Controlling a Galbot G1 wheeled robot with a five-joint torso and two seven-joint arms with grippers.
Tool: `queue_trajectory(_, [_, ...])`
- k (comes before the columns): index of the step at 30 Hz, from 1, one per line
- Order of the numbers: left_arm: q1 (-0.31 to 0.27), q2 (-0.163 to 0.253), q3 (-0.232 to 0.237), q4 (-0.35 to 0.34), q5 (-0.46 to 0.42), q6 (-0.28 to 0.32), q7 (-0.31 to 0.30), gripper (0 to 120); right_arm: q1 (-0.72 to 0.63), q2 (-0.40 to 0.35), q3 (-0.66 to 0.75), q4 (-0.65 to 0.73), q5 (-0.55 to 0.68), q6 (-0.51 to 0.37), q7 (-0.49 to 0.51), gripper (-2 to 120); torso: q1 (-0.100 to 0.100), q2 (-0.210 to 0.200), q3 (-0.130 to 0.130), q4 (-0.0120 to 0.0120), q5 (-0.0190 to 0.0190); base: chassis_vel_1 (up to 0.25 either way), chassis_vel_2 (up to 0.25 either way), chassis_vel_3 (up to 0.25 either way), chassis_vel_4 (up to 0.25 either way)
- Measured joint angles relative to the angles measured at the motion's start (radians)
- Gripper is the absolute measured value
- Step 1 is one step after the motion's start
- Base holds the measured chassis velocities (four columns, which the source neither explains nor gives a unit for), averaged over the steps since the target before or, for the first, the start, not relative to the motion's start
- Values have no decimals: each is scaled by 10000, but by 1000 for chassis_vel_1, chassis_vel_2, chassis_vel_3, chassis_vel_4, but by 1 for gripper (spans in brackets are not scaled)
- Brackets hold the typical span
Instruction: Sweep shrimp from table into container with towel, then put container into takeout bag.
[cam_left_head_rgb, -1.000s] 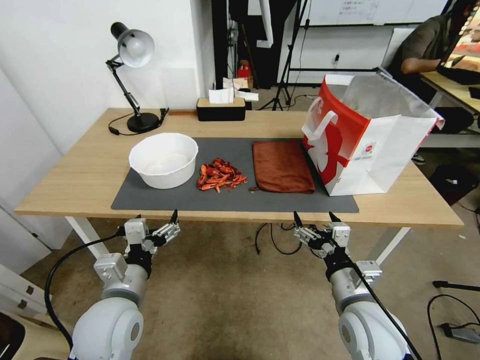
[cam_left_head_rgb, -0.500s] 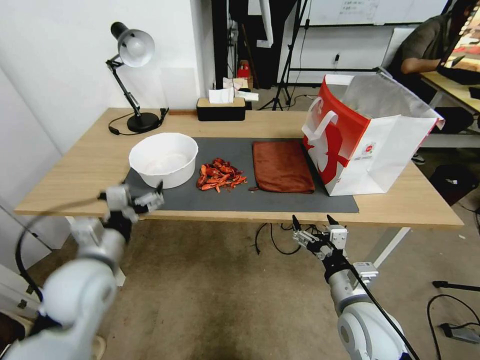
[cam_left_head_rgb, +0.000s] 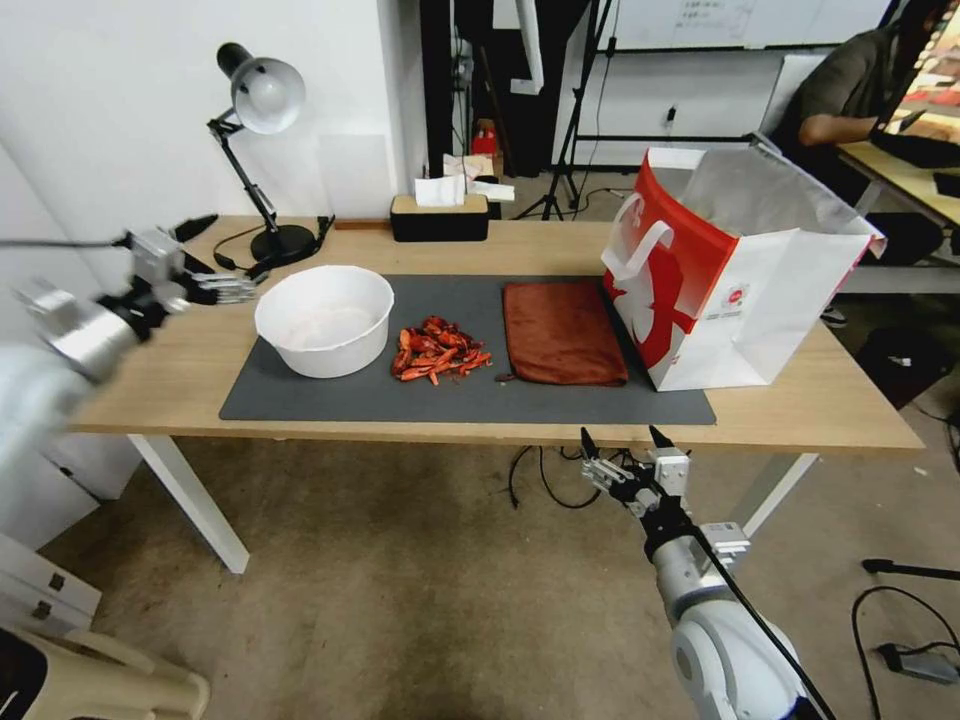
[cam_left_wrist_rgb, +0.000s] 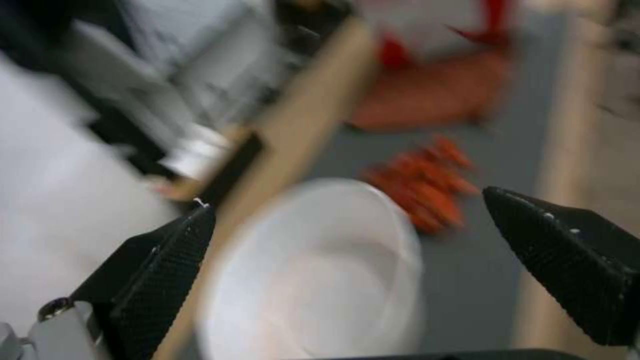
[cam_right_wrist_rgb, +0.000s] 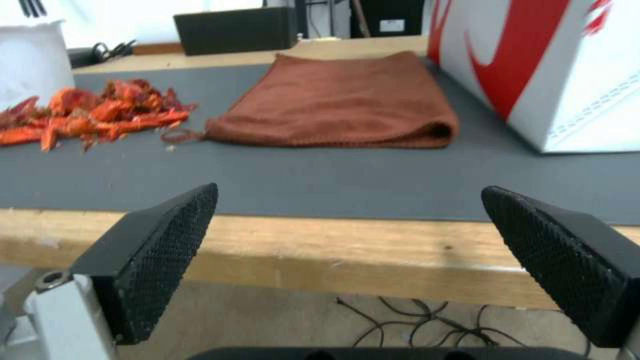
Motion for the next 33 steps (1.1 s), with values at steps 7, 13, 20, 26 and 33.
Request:
queue_trajectory(7, [-1092, 118, 2254, -235, 1161, 522, 937, 100, -244, -91, 15, -42, 72, 229, 16, 100, 0, 0, 2, -14, -6, 0, 0, 0, 0])
queue_trajectory(13, [-2859, -194, 4224, 41, 1852, 1033, 179, 100, -475, -112, 52, 64, 74, 349, 16, 100, 0, 0, 1, -8, -6, 0, 0, 0, 0])
queue_trajectory(20, [-4687, -398, 5904, 708, 2509, 1166, 42, 100, -708, -61, 90, 97, 73, 558, 6, 100, 0, 0, 1, -7, -2, 0, 0, 0, 0])
queue_trajectory(26, [-6348, -910, 7555, 1363, 3259, 1359, 462, 100, -800, -42, 220, 47, 90, 829, -15, 100, 1, -1, 2, -7, -5, 0, 0, 0, 0])
queue_trajectory(33, [-8353, -1771, 9354, 2600, 4362, 1099, 1230, 100, -748, 4, 257, -134, 95, 859, -7, 100, 1, 0, 2, -12, -2, 0, 0, 0, 0])
